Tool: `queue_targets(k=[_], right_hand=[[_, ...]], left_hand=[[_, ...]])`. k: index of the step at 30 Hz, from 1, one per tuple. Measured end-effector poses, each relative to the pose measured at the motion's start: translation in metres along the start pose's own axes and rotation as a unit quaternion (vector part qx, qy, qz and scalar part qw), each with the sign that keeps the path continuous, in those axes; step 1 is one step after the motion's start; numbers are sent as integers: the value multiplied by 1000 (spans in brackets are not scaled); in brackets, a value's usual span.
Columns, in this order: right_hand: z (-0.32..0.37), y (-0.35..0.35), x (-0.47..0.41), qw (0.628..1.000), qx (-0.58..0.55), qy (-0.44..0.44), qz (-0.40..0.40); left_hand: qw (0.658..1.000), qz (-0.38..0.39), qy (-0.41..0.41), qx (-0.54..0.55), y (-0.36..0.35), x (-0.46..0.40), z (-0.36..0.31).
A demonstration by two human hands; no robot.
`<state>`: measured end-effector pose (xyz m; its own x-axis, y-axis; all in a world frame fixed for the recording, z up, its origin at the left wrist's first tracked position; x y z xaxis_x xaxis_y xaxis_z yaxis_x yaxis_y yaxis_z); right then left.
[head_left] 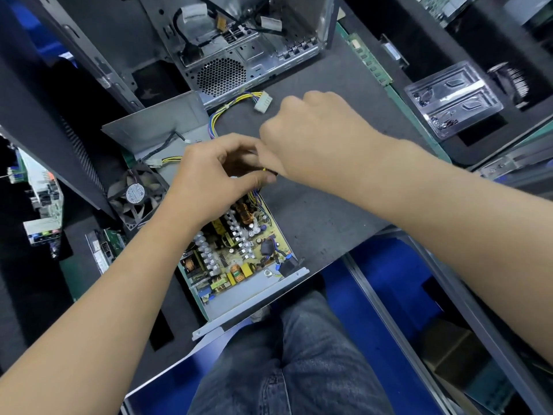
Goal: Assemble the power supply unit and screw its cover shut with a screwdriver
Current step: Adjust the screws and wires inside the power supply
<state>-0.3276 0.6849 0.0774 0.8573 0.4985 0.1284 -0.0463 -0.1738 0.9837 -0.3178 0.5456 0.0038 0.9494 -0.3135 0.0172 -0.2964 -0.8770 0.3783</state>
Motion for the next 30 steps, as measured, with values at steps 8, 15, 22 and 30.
queue_targets(k=[8,15,22,30], right_hand=[[6,-10,4,979,-155,-111,-71],[-47,-44,35,874,-416,-243,-68],[-64,-119,87,607,-707,-363,12],[12,-119,96,704,-657,-232,134]], left_hand=[[999,-46,-7,0,3,2,1],[977,-146,22,156,16,1,3],[984,-84,-31,-152,44,42,13],[954,-46,-50,-291,41,58,21]])
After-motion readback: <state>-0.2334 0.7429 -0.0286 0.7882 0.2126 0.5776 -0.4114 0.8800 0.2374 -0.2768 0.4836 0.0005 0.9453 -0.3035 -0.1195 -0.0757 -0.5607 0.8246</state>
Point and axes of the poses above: each hand's wrist, its own x-axis away from the middle knuckle, its own y-axis out of the back of the hand, z = x × y, the point moved 3 cm from there along -x, towards the middle knuckle, and after that the axes turned 1 degree about -y, right-handed, at the moved point
